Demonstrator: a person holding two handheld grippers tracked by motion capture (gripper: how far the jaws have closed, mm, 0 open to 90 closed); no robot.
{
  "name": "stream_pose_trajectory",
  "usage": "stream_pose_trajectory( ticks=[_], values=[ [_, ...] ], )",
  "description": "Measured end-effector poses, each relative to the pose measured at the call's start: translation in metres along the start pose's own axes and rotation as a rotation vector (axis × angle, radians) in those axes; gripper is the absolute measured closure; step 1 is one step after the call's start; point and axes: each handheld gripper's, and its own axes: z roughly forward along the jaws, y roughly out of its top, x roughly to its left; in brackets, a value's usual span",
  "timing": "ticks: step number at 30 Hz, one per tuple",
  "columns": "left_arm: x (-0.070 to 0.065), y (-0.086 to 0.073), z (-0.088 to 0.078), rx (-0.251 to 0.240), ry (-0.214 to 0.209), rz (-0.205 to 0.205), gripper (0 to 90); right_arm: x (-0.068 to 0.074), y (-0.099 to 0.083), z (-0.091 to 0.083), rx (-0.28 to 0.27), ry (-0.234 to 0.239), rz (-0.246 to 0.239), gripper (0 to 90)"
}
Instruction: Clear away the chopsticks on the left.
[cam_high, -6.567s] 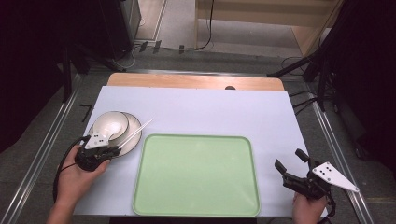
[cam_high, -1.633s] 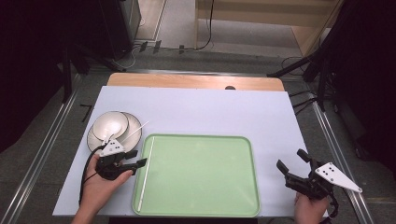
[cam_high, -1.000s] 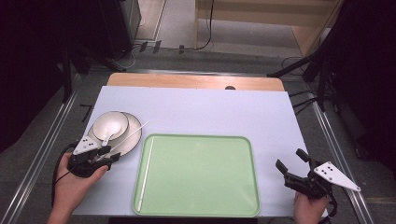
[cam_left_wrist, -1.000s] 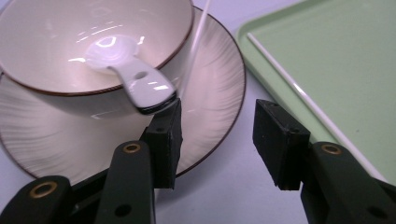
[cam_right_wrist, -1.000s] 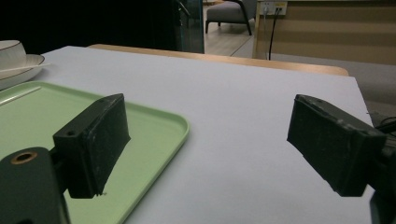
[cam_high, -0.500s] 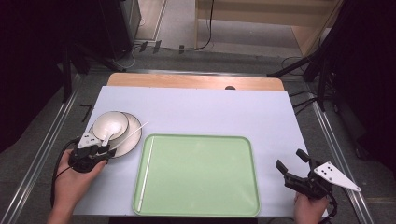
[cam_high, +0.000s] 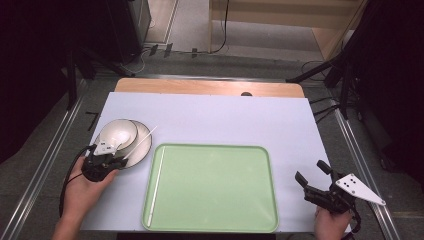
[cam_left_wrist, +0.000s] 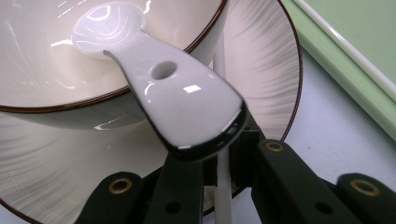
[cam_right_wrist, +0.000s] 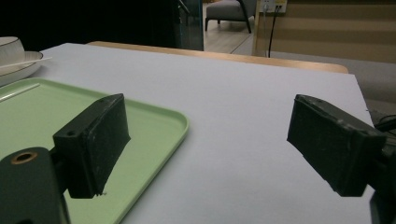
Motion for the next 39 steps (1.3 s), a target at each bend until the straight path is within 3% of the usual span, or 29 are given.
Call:
stream_pose_trajectory(
  ticks=[8,17,24,31,39],
  values=[
    [-0.014,0.002,-0.015,-0.044,-0.02,0.02,84.4,0.0,0.0,0.0,-0.002,-0.001,0.002,12.8],
    [-0.058,0.008,-0.026,-0.079,-0.082,-0.001,84.4,0.0,0.001,-0.001,-0.008,0.003,0.002,12.8],
    [-0.095,0.014,-0.013,-0.06,-0.132,0.015,84.3,0.0,0.002,-0.001,-0.013,0.002,0.001,12.8],
    [-0.133,0.018,0.008,-0.039,-0.193,-0.002,84.3,-0.001,0.002,-0.002,-0.014,0.003,0.002,12.8],
    [-0.161,0.015,0.026,0.007,-0.217,-0.018,84.1,-0.001,0.002,-0.002,-0.015,0.004,0.0,12.8]
  ],
)
